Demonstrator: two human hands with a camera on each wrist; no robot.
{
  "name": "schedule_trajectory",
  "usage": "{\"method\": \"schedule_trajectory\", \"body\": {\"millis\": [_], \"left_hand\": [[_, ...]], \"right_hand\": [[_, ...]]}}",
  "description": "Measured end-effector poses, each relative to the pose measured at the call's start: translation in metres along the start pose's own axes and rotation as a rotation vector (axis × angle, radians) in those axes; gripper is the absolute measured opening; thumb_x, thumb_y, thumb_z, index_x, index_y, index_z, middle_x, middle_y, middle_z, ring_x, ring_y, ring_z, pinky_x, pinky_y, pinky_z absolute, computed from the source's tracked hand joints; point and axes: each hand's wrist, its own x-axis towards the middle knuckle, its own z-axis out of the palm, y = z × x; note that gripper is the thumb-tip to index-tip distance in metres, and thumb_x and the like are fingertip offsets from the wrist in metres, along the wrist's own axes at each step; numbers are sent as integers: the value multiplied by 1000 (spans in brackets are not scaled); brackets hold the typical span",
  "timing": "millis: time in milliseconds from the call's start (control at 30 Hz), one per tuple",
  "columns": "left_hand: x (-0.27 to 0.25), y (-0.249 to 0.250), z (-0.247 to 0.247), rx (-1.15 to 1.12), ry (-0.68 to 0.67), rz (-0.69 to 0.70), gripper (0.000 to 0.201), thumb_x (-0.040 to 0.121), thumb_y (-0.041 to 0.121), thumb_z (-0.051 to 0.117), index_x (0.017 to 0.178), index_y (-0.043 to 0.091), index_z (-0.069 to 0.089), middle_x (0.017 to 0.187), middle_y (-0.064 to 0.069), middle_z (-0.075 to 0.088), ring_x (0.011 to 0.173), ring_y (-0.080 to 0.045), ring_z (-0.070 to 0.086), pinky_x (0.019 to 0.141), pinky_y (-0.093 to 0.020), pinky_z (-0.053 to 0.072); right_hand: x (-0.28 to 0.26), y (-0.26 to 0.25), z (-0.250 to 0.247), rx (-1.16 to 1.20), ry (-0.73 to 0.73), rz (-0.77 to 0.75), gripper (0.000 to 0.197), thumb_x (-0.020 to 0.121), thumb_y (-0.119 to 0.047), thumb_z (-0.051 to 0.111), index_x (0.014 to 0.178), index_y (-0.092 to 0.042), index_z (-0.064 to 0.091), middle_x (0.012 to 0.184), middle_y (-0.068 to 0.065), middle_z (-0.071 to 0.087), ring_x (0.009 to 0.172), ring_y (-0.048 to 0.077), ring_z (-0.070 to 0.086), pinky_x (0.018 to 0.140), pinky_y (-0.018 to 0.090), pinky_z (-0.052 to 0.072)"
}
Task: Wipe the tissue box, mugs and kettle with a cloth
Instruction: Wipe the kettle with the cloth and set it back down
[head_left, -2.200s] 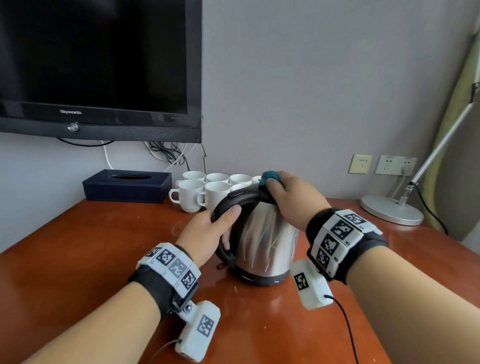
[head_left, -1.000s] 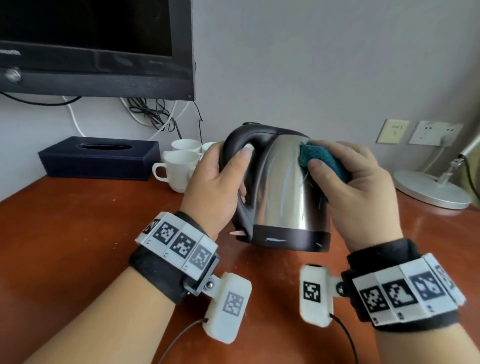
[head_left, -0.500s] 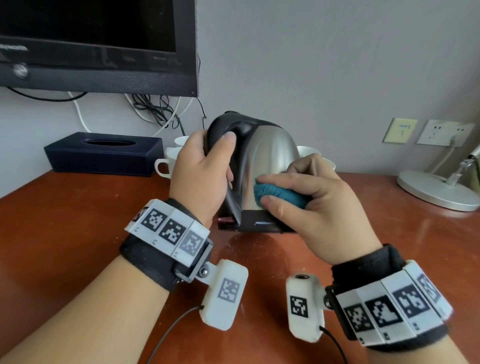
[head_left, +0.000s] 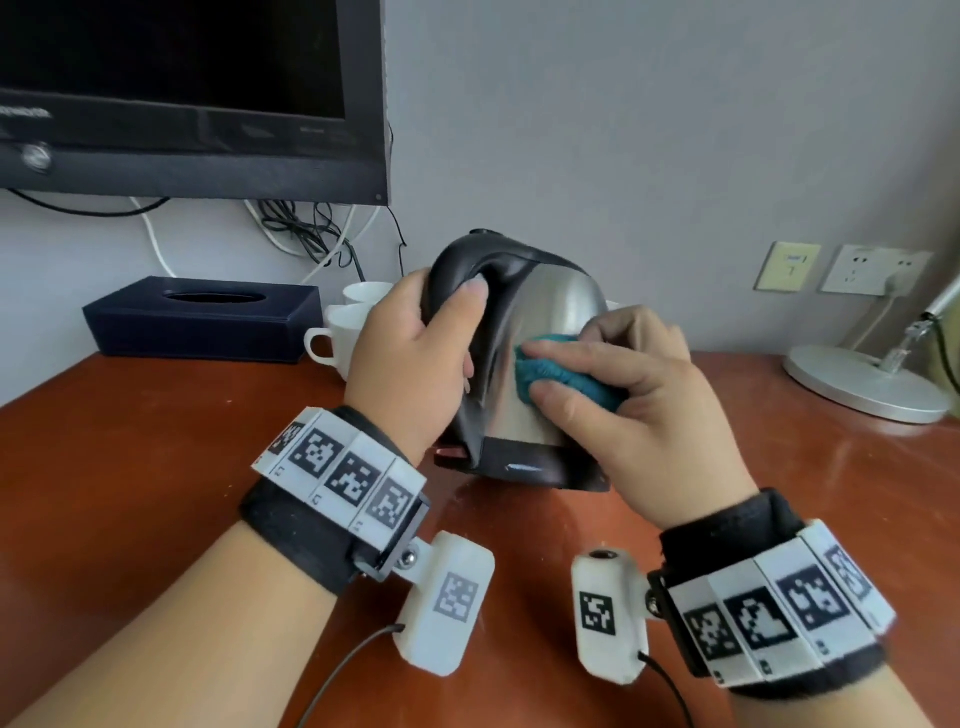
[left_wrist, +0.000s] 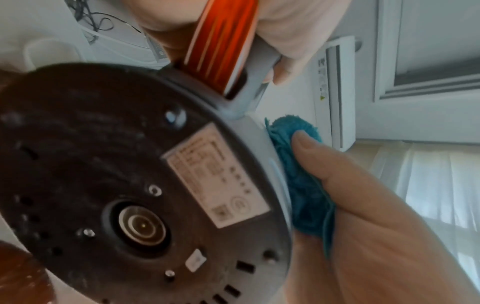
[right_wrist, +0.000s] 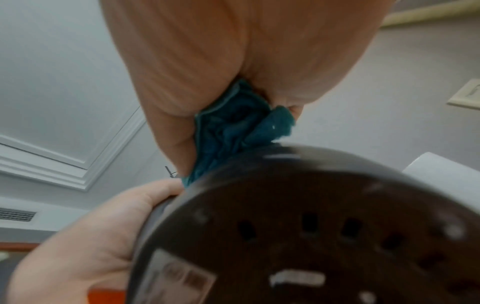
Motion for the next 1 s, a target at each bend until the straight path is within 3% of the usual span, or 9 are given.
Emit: {"method": "schedule_trajectory", "body": {"millis": [167, 233, 400, 533, 667, 767, 800, 933, 1000], "left_hand": [[4, -8, -3, -15, 130, -85, 36, 103, 35, 58, 72, 17, 55, 51, 4, 54, 51, -9, 52, 61, -29, 43], [2, -5, 0, -12, 128, -73, 36, 103, 35, 59, 72, 15, 55, 50, 4, 54, 51, -8, 52, 59, -24, 43], [-12, 10, 14, 6, -60, 69, 20, 101, 38, 60, 96, 18, 63, 55, 9, 58, 54, -9, 58, 60, -21, 44], [-18, 15, 16, 3, -146, 125, 25, 97, 40, 61, 111, 19, 64, 64, 19, 61, 63, -3, 61, 65, -20, 45], [-18, 16, 12, -30, -213, 142, 21, 100, 32, 62, 113, 15, 62, 61, 15, 59, 53, -7, 57, 58, -19, 46], [-17, 13, 7, -32, -226, 139, 17, 103, 27, 63, 113, 13, 61, 58, 13, 56, 51, -7, 55, 56, -18, 45], [-16, 12, 5, -30, -213, 131, 17, 103, 27, 62, 112, 12, 62, 57, 12, 55, 51, -7, 54, 56, -18, 45], [-11, 6, 0, -30, -144, 84, 24, 99, 39, 59, 107, 18, 64, 54, 5, 54, 53, -12, 55, 61, -24, 47], [-9, 5, 0, -43, -143, 72, 25, 98, 40, 59, 108, 18, 64, 54, 4, 54, 53, -13, 55, 62, -26, 48]], "right_hand": [[-1, 1, 6, -20, -137, -49, 29, 84, -42, 72, 111, -51, 76, 102, -16, 51, 112, 4, 40, 102, 23, 31], [-1, 1, 5, -30, -110, -55, 28, 84, -43, 72, 111, -53, 75, 102, -16, 51, 111, 6, 42, 103, 29, 33], [2, 2, 2, -89, 145, -56, 28, 88, -42, 72, 114, -52, 71, 101, -9, 52, 107, 16, 51, 101, 53, 43], [3, 4, -4, -98, 328, -30, 29, 91, -47, 68, 118, -55, 65, 101, -11, 50, 104, 18, 55, 97, 56, 47], [5, 11, -7, -73, 434, 35, 31, 93, -41, 71, 123, -45, 67, 104, -4, 54, 104, 11, 57, 103, 46, 48], [7, 14, -12, 4, 451, 90, 29, 96, -30, 73, 125, -32, 72, 107, 2, 59, 99, -7, 56, 94, 11, 44], [7, 16, -13, 22, 448, 126, 28, 96, -29, 72, 125, -29, 73, 106, 3, 61, 97, -11, 56, 89, 5, 41], [8, 24, -9, 74, 388, 240, 24, 103, -31, 62, 124, -33, 73, 100, -6, 63, 96, -5, 57, 84, 11, 42], [8, 24, -6, 78, 349, 230, 25, 107, -29, 53, 124, -36, 70, 104, -5, 62, 101, -7, 52, 85, 6, 37]]}}
